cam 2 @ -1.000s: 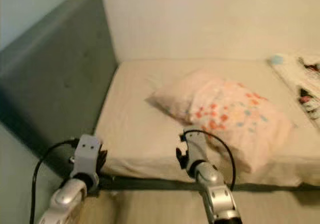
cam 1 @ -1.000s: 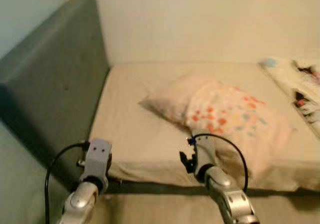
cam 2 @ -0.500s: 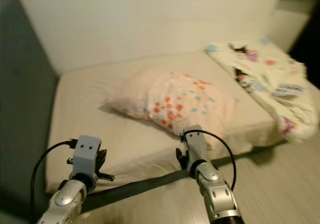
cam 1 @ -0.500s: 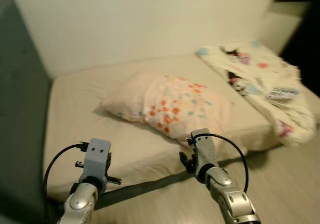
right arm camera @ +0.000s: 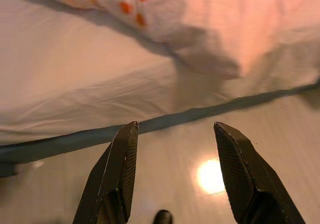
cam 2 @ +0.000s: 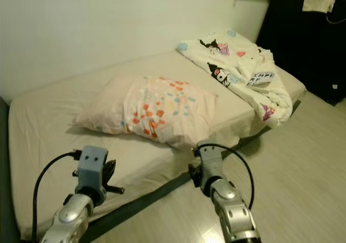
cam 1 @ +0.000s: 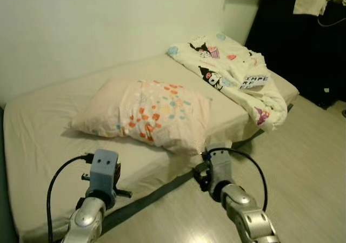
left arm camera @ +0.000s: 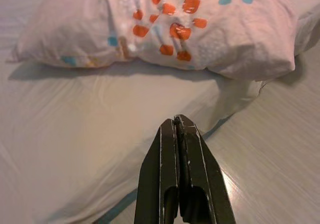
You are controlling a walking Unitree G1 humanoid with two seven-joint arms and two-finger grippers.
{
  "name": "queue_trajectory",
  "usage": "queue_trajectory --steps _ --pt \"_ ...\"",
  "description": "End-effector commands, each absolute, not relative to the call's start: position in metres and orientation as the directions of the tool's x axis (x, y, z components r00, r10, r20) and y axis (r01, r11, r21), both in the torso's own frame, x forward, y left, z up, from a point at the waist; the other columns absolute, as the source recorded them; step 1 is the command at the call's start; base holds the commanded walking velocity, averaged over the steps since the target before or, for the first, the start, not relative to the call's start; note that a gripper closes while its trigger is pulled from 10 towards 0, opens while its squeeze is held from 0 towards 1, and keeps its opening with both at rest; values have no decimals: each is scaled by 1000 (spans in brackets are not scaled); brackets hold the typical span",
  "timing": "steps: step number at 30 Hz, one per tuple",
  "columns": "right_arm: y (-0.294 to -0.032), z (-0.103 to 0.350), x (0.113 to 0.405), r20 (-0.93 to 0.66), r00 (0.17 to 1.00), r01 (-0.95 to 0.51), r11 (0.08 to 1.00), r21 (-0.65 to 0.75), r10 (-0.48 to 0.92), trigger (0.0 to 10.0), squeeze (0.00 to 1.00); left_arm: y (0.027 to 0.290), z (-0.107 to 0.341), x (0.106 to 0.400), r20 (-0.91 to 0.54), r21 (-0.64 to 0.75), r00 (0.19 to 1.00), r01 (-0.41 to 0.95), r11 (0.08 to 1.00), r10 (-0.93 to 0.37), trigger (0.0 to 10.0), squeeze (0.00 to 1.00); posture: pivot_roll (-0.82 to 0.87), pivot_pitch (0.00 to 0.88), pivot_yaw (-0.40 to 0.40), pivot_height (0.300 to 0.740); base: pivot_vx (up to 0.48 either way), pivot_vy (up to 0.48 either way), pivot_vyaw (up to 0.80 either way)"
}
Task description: Clean up the room
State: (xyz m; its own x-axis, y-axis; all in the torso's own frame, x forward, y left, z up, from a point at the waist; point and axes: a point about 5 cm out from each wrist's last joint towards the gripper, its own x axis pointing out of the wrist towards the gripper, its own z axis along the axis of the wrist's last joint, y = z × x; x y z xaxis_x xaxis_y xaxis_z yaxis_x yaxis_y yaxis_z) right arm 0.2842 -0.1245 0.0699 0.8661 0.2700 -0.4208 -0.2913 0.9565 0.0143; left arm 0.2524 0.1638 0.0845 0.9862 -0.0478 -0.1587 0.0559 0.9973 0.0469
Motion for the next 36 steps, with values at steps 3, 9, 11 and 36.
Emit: queue_trajectory --steps 3,9,11,36 --pt "-124 70 285 -413 868 -295 955 22 277 10000 0 164 87 249 -135 25 990 54 998 -50 10000 0 -30 115 -28 740 0 0 0" --pt "-124 71 286 -407 870 -295 955 21 277 10000 0 162 87 249 -132 51 989 71 996 -64 10000 0 -30 113 -30 740 304 0 0" --pt "-124 71 286 -407 870 -295 955 21 278 10000 0 162 87 249 -131 50 989 73 996 -65 10000 0 -31 113 -30 740 349 0 0" --pt "-119 67 280 -427 841 -372 928 -13 331 10000 0 163 86 248 -138 52 989 69 996 -61 10000 0 -34 120 -28 740 347 0 310"
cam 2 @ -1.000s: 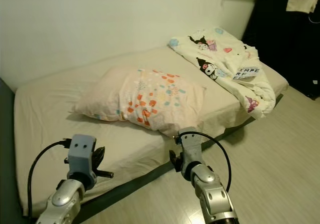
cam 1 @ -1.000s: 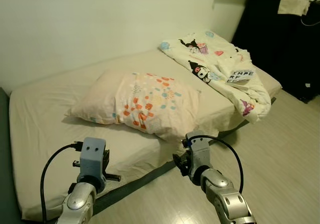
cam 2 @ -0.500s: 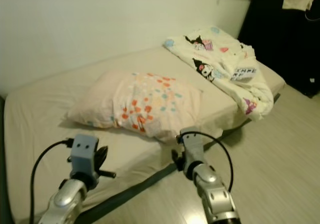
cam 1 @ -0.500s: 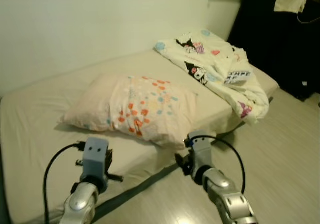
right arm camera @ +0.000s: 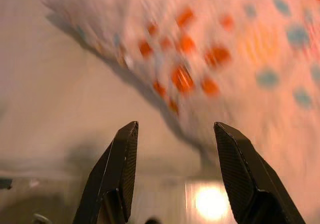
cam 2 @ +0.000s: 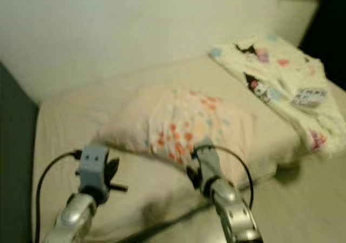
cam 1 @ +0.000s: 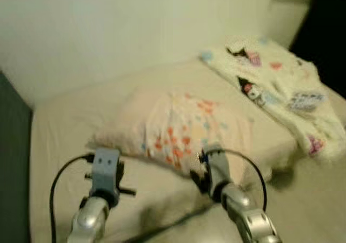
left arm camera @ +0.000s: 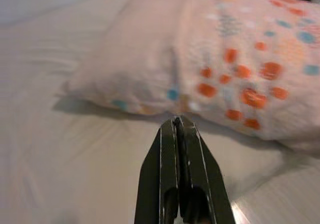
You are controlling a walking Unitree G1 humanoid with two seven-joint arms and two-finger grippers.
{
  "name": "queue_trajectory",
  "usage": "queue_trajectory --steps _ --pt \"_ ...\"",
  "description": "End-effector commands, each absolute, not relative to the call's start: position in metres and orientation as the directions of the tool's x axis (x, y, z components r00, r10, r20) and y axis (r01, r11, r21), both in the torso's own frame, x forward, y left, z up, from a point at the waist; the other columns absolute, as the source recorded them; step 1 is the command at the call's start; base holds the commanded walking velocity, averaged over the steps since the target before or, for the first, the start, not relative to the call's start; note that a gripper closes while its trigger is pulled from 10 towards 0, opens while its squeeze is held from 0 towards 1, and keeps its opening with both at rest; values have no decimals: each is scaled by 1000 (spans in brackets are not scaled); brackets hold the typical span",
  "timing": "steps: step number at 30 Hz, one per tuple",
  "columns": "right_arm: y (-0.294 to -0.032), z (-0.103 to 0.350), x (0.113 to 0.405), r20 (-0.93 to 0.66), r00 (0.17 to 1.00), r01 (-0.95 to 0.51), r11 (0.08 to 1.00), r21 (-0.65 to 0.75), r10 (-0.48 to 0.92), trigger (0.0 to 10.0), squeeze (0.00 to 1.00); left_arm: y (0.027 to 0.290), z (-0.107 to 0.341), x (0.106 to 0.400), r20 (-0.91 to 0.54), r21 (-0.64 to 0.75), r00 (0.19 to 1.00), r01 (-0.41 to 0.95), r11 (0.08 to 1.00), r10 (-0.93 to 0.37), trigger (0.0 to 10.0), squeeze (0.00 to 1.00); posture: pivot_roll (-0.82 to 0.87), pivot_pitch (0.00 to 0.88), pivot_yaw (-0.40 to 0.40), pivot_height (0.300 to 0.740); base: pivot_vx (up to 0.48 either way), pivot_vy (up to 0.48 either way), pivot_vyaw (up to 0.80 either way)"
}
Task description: Clean up the room
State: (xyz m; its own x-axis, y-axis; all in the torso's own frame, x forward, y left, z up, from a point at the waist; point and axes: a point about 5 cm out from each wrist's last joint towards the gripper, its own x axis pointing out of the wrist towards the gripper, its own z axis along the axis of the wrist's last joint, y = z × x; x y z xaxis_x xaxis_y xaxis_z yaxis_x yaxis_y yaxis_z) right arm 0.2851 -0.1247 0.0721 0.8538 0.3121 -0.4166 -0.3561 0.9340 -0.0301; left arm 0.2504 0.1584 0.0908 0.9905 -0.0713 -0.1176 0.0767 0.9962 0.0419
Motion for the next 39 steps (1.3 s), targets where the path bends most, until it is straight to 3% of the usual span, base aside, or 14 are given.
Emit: queue_trajectory --steps 1,12,35,39 --pt "-118 67 280 -433 833 -389 921 -17 344 10000 0 163 86 247 -140 51 989 61 997 -53 10000 0 -35 122 -26 740 0 0 0" --pt "-119 68 281 -425 836 -394 919 -28 346 10000 0 172 85 248 -143 55 990 -2 998 10 10000 0 -32 124 -29 740 0 0 0" --pt "-116 68 281 -418 835 -414 909 -48 358 10000 0 170 86 249 -138 59 990 13 998 -4 10000 0 -27 107 -27 740 0 0 0" --pt "-114 69 281 -412 833 -429 901 -60 369 10000 0 170 86 249 -137 59 991 15 998 -7 10000 0 -27 107 -27 740 0 0 603"
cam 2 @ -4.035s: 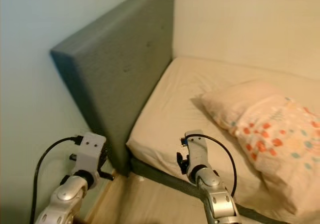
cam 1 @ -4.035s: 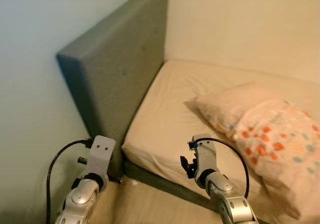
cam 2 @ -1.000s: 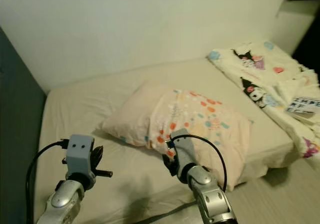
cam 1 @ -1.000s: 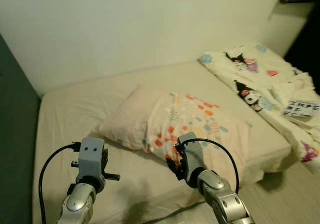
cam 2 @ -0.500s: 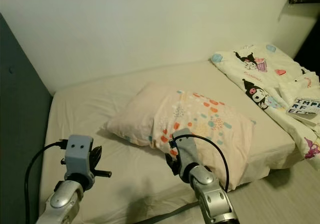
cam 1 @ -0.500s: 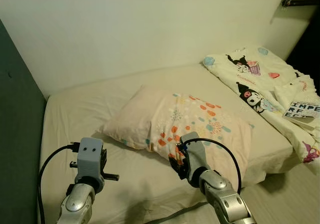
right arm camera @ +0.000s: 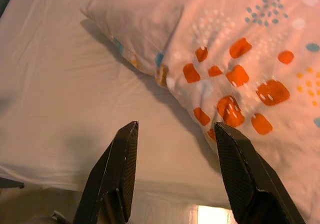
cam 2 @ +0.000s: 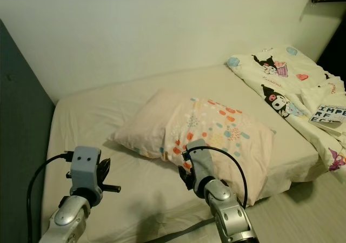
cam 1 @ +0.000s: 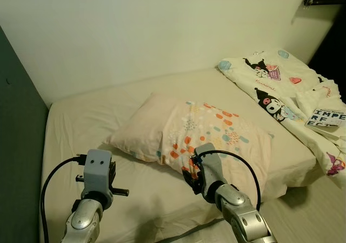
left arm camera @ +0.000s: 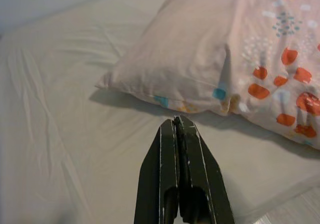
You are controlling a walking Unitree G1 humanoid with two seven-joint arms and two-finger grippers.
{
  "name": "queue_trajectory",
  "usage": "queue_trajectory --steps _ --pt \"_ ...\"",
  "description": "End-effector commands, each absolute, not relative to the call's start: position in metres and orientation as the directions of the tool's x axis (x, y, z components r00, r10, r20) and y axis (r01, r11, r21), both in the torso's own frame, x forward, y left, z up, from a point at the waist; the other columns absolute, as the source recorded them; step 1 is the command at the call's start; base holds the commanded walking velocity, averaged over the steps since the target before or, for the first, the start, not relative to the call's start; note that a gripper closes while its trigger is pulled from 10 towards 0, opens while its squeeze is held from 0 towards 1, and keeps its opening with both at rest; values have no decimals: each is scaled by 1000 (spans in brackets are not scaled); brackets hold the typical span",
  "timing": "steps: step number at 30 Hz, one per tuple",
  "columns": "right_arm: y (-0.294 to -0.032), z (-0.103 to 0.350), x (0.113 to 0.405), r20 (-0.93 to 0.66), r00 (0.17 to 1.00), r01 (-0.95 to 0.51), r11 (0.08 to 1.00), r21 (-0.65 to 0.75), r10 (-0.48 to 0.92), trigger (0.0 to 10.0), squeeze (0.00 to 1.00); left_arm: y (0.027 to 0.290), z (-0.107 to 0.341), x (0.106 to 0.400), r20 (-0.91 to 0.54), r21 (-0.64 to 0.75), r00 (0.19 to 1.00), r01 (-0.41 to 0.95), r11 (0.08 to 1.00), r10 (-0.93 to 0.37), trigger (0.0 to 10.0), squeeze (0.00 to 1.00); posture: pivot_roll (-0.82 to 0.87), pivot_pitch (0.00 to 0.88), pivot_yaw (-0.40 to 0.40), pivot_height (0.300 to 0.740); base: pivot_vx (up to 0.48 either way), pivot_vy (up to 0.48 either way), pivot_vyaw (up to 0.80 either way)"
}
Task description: Clean up the room
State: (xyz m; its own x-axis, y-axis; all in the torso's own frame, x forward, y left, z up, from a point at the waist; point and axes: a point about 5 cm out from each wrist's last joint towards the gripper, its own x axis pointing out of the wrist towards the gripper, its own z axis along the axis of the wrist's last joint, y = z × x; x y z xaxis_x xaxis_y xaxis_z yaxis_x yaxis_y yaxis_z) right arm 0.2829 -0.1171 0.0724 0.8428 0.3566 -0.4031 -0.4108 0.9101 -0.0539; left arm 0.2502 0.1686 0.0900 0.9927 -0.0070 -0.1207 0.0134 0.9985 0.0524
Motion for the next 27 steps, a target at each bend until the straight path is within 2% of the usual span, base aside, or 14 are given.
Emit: queue_trajectory --steps 1,27 --pt "-113 69 280 -409 831 -437 897 -63 376 10000 0 170 86 249 -137 58 990 16 998 -8 10000 0 -28 99 -22 740 0 0 800" --pt "-107 71 281 -391 830 -454 889 -57 399 10000 0 171 87 249 -141 69 990 29 997 -19 10000 0 -20 100 -19 740 0 0 800"
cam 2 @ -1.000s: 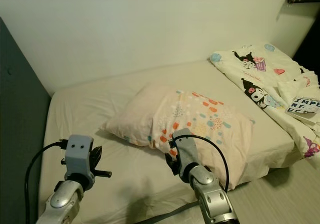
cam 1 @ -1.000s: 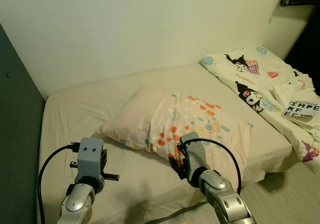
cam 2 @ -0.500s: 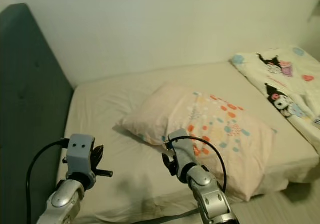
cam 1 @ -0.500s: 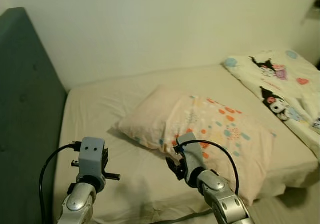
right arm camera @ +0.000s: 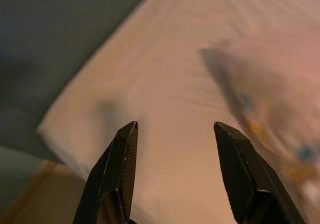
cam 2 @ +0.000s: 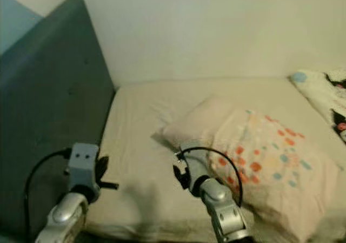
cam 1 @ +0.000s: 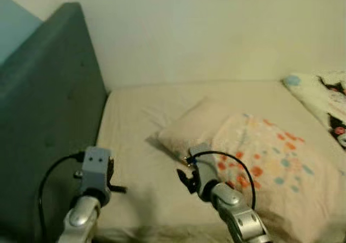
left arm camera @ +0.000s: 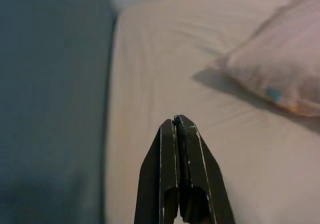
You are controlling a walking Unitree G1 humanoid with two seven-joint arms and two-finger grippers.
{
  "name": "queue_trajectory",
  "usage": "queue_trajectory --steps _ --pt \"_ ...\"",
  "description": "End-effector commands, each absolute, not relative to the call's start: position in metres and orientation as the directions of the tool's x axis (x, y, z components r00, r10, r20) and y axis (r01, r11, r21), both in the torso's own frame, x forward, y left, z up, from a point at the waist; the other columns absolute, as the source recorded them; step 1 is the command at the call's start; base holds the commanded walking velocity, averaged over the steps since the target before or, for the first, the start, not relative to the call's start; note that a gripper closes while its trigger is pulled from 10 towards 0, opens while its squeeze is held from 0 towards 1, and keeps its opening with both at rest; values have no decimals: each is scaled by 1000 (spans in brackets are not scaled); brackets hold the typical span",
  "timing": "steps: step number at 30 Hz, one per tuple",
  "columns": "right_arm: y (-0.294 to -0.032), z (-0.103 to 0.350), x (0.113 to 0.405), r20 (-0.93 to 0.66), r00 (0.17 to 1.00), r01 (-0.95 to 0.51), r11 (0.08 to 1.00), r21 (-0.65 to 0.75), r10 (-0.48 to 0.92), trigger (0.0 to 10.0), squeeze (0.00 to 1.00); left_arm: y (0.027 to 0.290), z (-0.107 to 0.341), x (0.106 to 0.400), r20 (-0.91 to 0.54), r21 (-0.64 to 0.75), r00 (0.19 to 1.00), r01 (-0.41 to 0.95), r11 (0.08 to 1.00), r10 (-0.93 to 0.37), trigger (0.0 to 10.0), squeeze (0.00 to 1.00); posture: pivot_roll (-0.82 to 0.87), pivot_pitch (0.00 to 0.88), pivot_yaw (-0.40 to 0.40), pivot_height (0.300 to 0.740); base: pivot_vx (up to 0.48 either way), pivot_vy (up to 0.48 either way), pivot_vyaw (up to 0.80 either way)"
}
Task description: Clean up the room
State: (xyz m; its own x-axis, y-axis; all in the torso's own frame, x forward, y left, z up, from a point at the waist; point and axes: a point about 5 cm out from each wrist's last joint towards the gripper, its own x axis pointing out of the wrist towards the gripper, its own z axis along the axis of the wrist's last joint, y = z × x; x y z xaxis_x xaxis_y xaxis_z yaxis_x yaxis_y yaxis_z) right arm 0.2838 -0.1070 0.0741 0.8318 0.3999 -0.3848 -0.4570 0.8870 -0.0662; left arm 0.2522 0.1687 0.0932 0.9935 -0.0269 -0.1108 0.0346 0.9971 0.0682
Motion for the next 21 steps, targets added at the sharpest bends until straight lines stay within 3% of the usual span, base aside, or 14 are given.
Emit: queue_trajectory --steps 1,12,21 --pt "-108 71 281 -390 830 -453 889 -57 398 10000 0 170 87 249 -141 69 990 31 997 -21 10000 0 -20 100 -19 740 0 0 800" --pt "-110 71 282 -379 843 -430 901 -49 382 10000 0 166 86 248 -153 64 986 70 995 -60 10000 0 -18 104 -18 740 0 0 785" --pt "-118 70 286 -382 866 -356 934 -20 322 10000 0 164 86 250 -162 87 982 109 990 -94 10000 0 -20 105 -7 740 0 0 0"
